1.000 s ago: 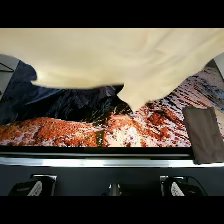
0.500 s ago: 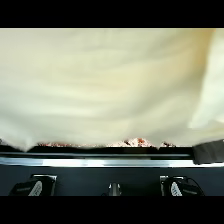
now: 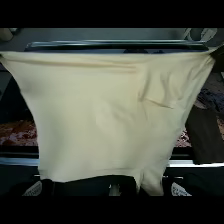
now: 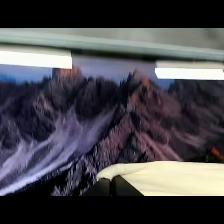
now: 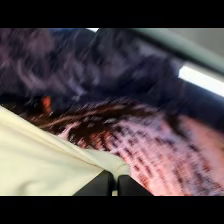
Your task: Fold the shirts.
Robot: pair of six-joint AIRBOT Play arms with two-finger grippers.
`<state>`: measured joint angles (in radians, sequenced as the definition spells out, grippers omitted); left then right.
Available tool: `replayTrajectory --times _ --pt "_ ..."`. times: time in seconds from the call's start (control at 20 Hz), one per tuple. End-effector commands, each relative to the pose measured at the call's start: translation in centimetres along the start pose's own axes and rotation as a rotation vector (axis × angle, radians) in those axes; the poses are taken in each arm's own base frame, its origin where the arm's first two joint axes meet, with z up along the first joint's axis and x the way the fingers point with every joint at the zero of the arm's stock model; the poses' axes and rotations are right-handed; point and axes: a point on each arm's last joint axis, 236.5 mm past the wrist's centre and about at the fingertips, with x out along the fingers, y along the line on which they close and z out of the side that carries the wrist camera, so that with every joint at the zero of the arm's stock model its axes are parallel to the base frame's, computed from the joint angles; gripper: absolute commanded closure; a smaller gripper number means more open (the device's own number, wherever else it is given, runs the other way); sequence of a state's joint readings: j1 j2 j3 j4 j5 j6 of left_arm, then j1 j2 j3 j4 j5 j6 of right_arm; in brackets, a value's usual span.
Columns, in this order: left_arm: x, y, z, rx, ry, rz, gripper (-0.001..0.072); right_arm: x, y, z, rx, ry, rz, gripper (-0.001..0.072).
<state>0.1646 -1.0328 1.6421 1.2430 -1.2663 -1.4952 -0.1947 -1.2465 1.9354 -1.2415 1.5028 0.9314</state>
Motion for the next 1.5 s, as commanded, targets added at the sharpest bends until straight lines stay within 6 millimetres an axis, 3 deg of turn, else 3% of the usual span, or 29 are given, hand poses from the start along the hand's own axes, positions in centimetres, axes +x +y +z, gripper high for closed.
replayTrajectory --times 0.0,0.1,0.2,0.3,0.4,0.55,0.65,0.8,1.0,1.15,1.45 --pt "11.5 4.0 -9.7 -0.082 0.341 0.01 0.0684 13.9 3.2 -7.8 0.105 0.382 0.259 0.0697" --pt "16.3 5.8 -12.0 -0.118 0.404 0.022 0.0684 21.2 5.0 -8.8 0.103 0.412 0.307 0.0697" --pt "20.9 7.4 -13.6 -0.154 0.418 0.033 0.0682 27.3 5.4 -8.9 0.151 0.377 0.277 0.0696" --pt "24.3 8.6 -15.5 -0.178 0.457 0.04 0.0682 30.9 4.3 -8.0 0.226 0.29 0.227 0.0696" --pt "26.9 9.5 -16.4 -0.178 0.488 0.039 0.0682 32.7 2.4 -6.2 0.245 0.186 0.15 0.0696" --pt "29.5 9.5 -15.8 -0.215 0.46 0.014 0.0682 33.2 0.3 -3.8 0.245 0.073 0.075 0.0696" --pt "29.8 8.7 -15.7 -0.232 0.458 -0.012 0.0682 33.1 0.7 -4.5 0.22 0.105 0.088 0.0696" --pt "27.4 8.1 -16.3 -0.144 0.529 -0.054 0.0682 31.0 1.9 -8.1 0.069 0.276 0.142 0.0695" --pt "23.4 7.1 -21.2 -0.101 0.785 -0.097 0.0682 26.8 5.6 -15.3 0.031 0.622 0.32 0.0695" --pt "22.3 7.4 -24.0 -0.111 0.886 -0.075 0.0683 25.9 6.7 -17.2 0.044 0.719 0.377 0.0695" --pt "21.8 7.0 -26.7 -0.128 0.975 -0.086 0.0683 24.4 8.0 -19.6 0.089 0.857 0.436 0.0695"
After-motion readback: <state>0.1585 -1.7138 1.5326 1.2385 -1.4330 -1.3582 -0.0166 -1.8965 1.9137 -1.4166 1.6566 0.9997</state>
